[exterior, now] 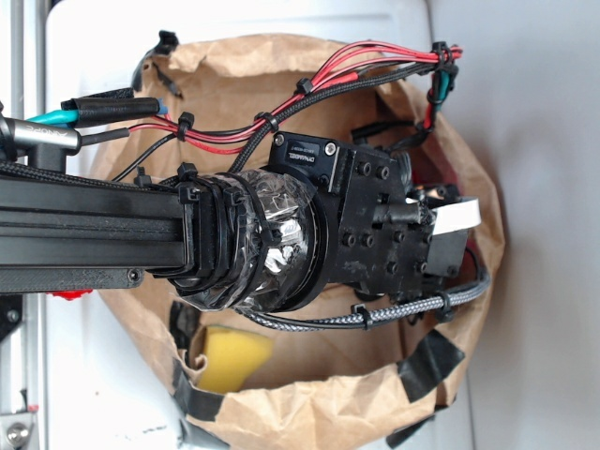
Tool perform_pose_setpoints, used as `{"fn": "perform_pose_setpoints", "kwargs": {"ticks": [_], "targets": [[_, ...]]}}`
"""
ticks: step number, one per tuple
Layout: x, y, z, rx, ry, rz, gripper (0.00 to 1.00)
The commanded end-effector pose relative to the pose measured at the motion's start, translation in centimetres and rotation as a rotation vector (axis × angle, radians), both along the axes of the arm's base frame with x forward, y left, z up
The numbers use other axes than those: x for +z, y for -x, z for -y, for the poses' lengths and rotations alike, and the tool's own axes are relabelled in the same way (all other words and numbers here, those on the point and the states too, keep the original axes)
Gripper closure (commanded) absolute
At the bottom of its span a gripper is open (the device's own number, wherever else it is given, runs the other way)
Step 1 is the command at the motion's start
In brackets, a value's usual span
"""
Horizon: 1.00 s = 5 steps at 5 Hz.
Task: Grab the red paper.
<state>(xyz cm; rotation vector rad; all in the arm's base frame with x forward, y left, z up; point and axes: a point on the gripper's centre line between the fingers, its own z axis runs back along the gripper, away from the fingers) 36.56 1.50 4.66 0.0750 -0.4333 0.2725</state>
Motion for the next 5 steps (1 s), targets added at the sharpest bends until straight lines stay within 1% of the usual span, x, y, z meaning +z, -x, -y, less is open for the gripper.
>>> {"fn": "perform_pose_setpoints", "kwargs": {"ticks": [1,2,4,5], "targets": [[3.4,0.4,-0.4,-0.057,0.027,0.045,1.00],[5.0,1.6,-0.2,-0.089,0.045,0.035,1.00],[8.2,4.1,0.2,-0.145,0.090,-0.014,1.00],[10.7,5.2,0.1,-0.175,0.124,-0.070,1.00]]}}
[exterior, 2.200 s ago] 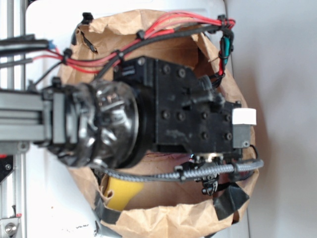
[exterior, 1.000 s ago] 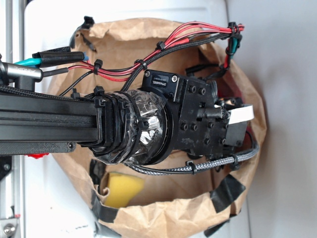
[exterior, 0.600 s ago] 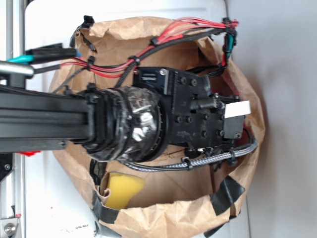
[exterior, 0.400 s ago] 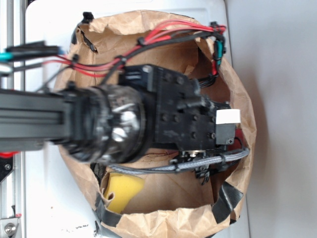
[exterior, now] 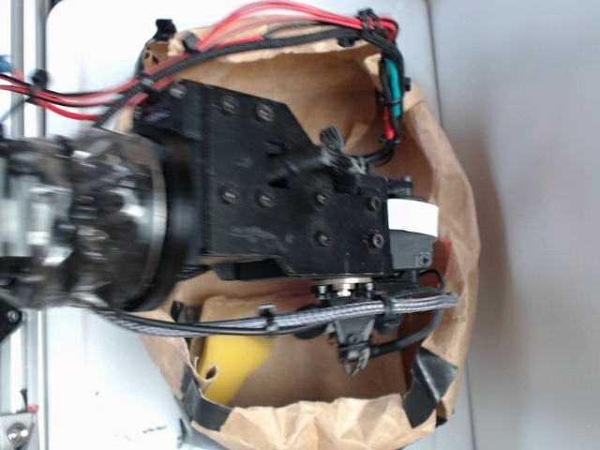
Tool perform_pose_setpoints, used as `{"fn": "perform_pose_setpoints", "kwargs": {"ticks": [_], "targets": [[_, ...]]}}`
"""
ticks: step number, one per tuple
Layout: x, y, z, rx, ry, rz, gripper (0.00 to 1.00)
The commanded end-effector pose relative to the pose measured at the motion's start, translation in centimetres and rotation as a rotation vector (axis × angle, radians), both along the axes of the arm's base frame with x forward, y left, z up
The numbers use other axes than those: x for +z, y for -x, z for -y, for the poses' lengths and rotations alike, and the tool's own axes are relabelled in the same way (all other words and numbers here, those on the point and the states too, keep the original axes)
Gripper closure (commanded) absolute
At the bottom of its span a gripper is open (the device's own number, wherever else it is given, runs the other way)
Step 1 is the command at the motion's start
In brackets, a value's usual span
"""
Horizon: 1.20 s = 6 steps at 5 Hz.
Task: Grab the red paper.
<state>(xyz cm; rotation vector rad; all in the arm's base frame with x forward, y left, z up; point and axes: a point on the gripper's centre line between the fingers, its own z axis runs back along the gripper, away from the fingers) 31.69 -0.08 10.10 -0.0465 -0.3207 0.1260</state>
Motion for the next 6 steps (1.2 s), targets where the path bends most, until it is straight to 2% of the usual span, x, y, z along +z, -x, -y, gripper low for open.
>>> {"fn": "perform_pose_setpoints", "kwargs": {"ticks": [1,2,4,5,6], "targets": [[6.8,1.2,-1.8,-0.025,0.025,-0.011,1.00],[7.8,1.8,-2.0,-0.019,0.005,0.005,1.00],[9.9,2.9,-2.5,-0.024,0.029,-0.008,1.00],[10.1,3.3,-2.4,-0.027,0.022,0.010,1.00],[5.1,-0.8,-4.3,-0.033,0.008,0.016,1.00]]}}
